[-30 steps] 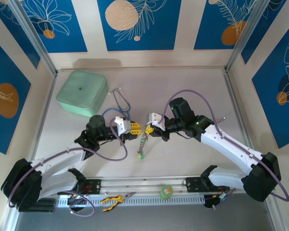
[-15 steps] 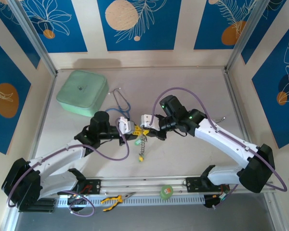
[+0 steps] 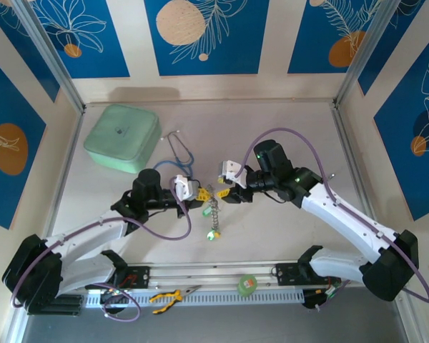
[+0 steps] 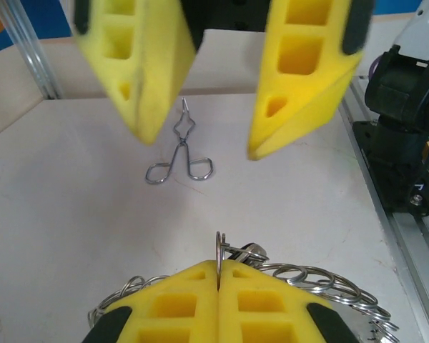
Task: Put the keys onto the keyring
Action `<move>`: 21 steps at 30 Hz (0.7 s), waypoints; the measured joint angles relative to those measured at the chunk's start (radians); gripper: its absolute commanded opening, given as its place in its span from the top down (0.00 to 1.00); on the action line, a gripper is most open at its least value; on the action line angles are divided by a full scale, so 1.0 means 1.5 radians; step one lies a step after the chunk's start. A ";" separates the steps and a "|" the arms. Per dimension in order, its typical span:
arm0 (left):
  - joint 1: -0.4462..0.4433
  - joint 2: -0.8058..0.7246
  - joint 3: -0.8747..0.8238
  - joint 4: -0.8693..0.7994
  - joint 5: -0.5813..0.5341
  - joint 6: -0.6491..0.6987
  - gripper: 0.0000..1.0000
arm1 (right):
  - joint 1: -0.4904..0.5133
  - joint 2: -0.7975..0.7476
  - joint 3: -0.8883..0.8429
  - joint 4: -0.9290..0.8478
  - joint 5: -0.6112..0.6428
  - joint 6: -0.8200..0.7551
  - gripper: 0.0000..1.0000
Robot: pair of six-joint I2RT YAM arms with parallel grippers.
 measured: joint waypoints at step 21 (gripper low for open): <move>0.000 0.004 -0.030 0.123 -0.012 -0.077 1.00 | 0.025 0.016 -0.076 0.075 0.025 0.074 0.88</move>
